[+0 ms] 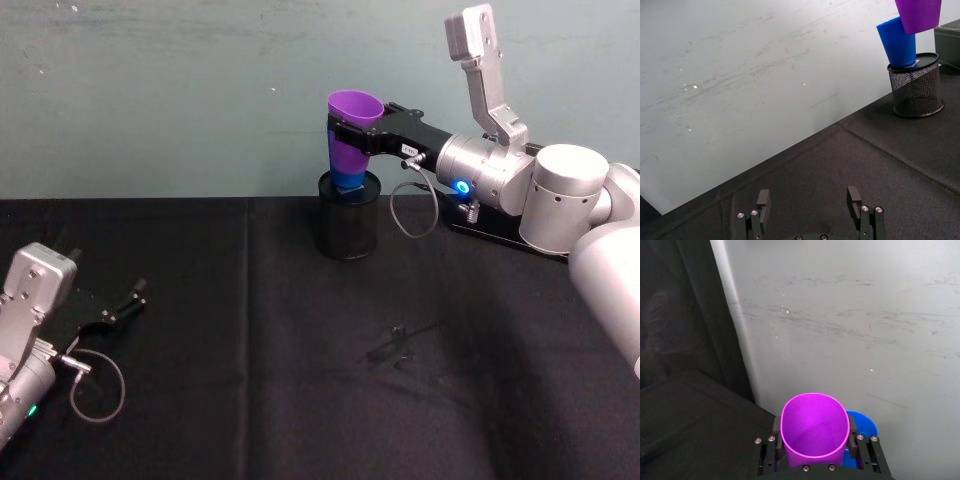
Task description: Pick up one cup with a gripper and tap it against the other cup.
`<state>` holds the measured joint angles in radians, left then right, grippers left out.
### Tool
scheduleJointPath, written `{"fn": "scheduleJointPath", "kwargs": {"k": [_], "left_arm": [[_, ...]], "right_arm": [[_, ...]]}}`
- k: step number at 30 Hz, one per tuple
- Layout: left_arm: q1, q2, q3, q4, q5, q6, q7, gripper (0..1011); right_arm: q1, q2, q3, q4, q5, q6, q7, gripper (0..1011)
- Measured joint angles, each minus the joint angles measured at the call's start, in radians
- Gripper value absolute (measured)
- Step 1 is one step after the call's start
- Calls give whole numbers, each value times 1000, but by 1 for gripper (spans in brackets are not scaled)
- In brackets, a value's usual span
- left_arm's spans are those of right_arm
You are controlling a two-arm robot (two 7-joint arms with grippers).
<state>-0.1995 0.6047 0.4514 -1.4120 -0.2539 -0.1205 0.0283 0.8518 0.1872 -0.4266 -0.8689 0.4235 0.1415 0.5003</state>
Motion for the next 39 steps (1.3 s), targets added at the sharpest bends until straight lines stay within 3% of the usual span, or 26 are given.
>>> {"fn": "scheduleJointPath", "kwargs": {"k": [39], "left_arm": [[0, 0, 0, 0, 0, 0, 0, 1000]], "right_arm": [[0, 0, 0, 0, 0, 0, 0, 715]]}}
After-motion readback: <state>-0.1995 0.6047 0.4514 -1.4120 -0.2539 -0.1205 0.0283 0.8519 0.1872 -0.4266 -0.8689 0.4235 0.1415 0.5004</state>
